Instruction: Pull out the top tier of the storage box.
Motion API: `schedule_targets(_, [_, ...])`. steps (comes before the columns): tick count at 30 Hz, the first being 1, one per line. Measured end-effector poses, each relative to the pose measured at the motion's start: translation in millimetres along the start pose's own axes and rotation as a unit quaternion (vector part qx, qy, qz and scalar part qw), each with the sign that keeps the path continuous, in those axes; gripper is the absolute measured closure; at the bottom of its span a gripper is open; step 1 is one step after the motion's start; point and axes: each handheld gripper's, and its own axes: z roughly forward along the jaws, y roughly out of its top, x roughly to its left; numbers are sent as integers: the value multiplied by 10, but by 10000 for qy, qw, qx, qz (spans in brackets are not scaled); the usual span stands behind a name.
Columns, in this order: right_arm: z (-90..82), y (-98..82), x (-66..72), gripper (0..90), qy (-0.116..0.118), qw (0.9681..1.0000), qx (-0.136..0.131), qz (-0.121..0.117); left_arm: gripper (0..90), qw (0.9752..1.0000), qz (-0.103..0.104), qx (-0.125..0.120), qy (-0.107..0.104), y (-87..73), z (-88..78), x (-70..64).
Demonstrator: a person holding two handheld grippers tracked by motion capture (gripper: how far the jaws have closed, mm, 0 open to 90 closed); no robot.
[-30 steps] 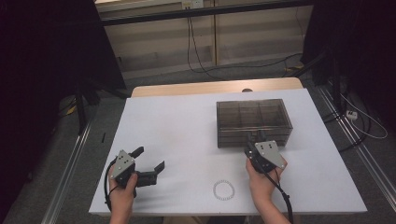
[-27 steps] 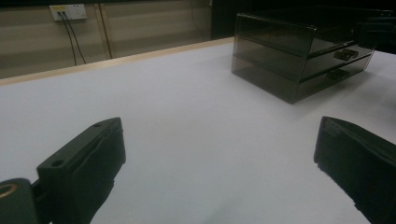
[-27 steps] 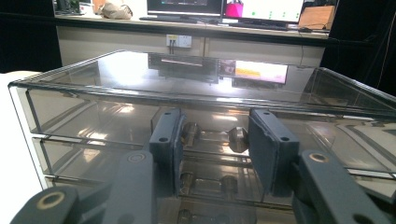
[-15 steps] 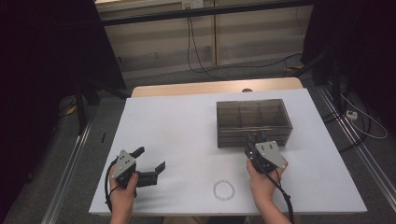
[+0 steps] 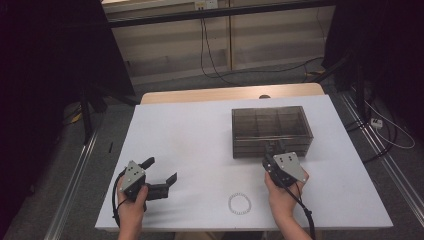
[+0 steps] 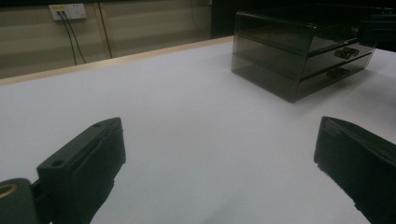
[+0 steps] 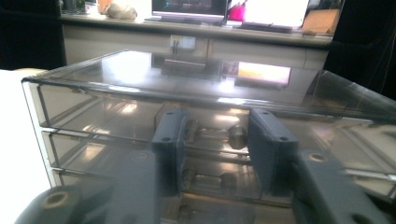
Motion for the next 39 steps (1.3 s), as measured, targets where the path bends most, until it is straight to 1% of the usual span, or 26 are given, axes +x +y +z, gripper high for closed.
schedule_targets(1, [9, 9, -53, 900, 322, 9992, -90, 209, 24, 10000, -6, 5, 2, -1, 3, -2])
schedule_targets(2, [19, 14, -89, 900, 316, 9991, 8, 272, 24, 10000, 17, 27, -9, -1, 8, -5])
schedule_targets(3, [21, 29, -106, 895, 393, 9989, 73, 226, 24, 10000, 12, 22, -11, -3, 13, -12])
schedule_targets(4, [5, 39, -112, 806, 299, 9992, 111, 240, 24, 10000, 37, 45, -22, -1, 15, -14])
schedule_targets(5, [0, 37, -106, 750, 429, 9982, 246, 337, 24, 10000, 50, 46, -31, 1, 16, -16])
schedule_targets(6, [0, 37, -106, 750, 429, 9982, 246, 337, 24, 10000, 45, 48, -32, 2, 17, -16])
schedule_targets(7, [-5, 29, -87, 673, 403, 9982, 282, 337, 24, 10000, 44, 40, -20, 2, 16, -15])
schedule_targets(8, [-4, 19, -66, 619, 393, 9979, 343, 382, 24, 10000, 24, 41, -12, 2, 15, -15])
schedule_targets(9, [-4, 10, -48, 604, 398, 9976, 373, 422, 24, 10000, 19, 28, -9, 2, 12, -14])
schedule_targets(11, [9, -2, -7, 537, 338, 9979, 421, 358, 24, 10000, 25, 17, -9, 3, 6, -8])
schedule_targets(12, [20, -6, 7, 530, 297, 9981, 391, 373, 24, 10000, 16, 15, -10, 2, 5, -7])
schedule_targets(14, [50, -15, 22, 512, 231, 9980, 465, 347, 24, 10000, 25, 29, -2, -1, 8, -4])
schedule_targets(15, [70, -23, 31, 505, 199, 9979, 488, 371, 24, 10000, 20, 37, -9, -1, 12, -4])
schedule_targets(18, [107, -43, 71, 503, 53, 9982, 481, 359, 24, 10000, 33, 40, -13, -1, 14, -7])
schedule_targets(19, [107, -43, 88, 507, 4, 9985, 436, 337, 24, 10000, 33, 44, -13, -2, 15, -6])
schedule_targets(21, [108, -38, 109, 557, -47, 9990, 369, 228, 24, 10000, 28, 45, -1, -3, 15, -2])
schedule_targets(22, [107, -36, 123, 561, -64, 9992, 360, 187, 24, 10000, 27, 42, -4, -3, 14, -3])
schedule_targets(24, [108, -31, 123, 561, -65, 9991, 371, 177, 24, 10000, 33, 43, -9, -3, 10, -2])
schedule_targets(25, [109, -22, 115, 562, -58, 9990, 380, 234, 24, 10000, 38, 39, -7, -2, 8, -1])
schedule_targets(27, [114, -17, 94, 562, -18, 9990, 393, 234, 24, 10000, 43, 45, 0, -4, 5, 0])
schedule_targets(30, [113, -30, 67, 563, 33, 9991, 373, 198, 24, 10000, 43, 55, 7, -7, 7, 3])
schedule_targets(36, [111, -32, 54, 563, 76, 9992, 363, 149, 24, 10000, 34, 38, 11, -5, 0, 5])
schedule_targets(39, [108, -28, 50, 563, 99, 9991, 377, 173, 24, 10000, 34, 39, 21, -6, 5, 7])
